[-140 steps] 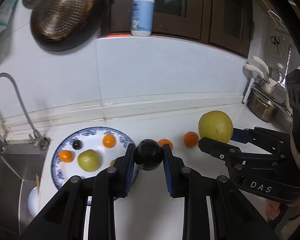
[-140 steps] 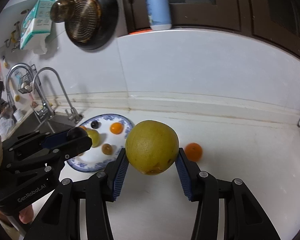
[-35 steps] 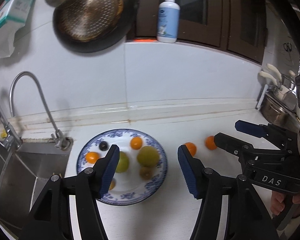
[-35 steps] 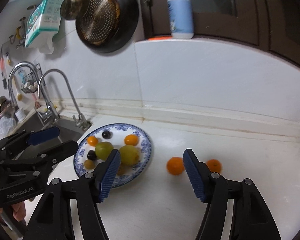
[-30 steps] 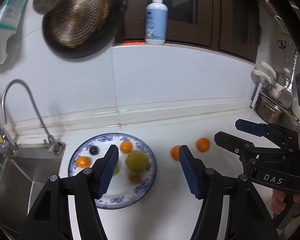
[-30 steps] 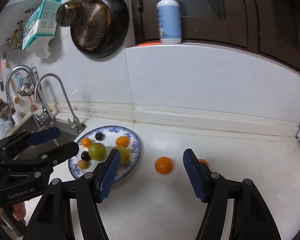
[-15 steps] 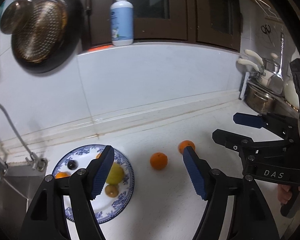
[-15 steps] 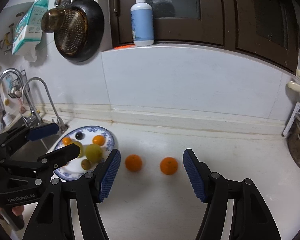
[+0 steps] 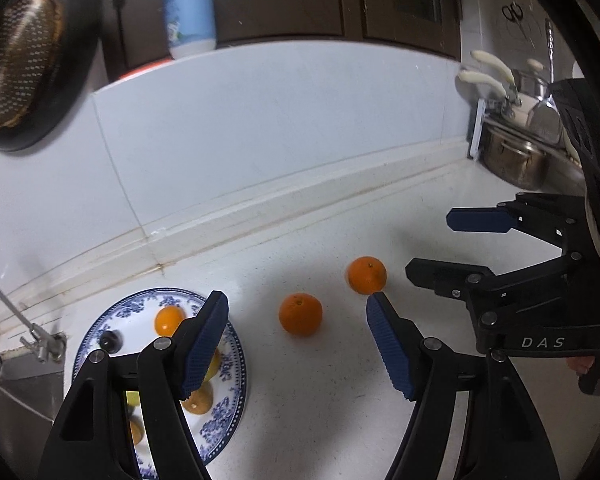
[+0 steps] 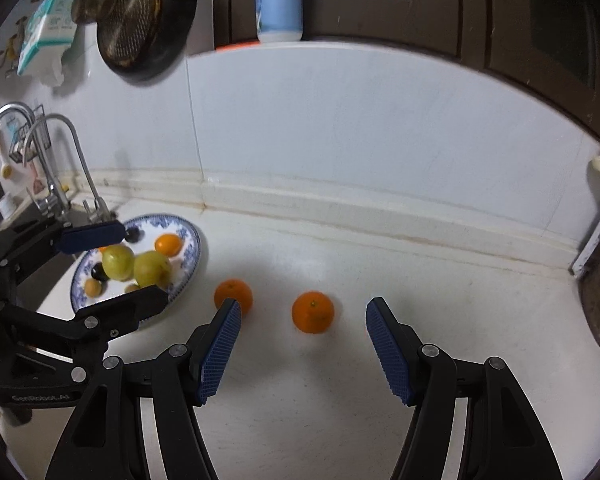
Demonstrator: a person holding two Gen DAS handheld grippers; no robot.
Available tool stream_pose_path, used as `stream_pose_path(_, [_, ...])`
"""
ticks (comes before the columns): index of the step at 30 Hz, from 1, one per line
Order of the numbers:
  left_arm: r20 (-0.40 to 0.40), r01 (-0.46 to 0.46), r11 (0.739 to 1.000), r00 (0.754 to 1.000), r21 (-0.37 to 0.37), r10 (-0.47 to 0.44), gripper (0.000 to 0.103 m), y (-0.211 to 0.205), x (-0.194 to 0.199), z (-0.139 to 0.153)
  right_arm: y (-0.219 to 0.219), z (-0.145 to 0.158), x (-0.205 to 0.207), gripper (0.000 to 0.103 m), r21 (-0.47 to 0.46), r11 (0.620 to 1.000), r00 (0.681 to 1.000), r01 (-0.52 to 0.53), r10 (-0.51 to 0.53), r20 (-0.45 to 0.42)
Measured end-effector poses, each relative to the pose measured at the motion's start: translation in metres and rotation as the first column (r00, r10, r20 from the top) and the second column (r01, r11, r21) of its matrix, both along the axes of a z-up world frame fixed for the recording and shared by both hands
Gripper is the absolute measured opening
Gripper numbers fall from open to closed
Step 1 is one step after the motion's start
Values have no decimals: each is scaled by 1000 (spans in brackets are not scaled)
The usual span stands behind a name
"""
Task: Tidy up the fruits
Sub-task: 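Grasp an orange with the left tool while the right tool grasps the other orange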
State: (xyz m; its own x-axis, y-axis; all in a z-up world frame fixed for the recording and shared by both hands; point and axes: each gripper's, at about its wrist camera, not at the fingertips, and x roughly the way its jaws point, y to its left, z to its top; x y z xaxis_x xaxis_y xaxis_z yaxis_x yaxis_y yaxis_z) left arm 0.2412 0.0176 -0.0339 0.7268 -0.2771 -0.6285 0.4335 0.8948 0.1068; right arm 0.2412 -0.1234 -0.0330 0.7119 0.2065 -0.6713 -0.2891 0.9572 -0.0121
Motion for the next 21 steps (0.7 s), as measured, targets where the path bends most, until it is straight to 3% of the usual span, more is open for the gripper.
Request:
stream_pose_path(12, [-66,32,998,997,50,-29,71,-13,30,-41,-2,-32,33,66,-59,998,996,-30,25,-81])
stream_pose_path(21, [-110,23,996,994,81,-14,70,-22,48,-61,-4,-57,55,66,-44,998,985,-50,41,-168])
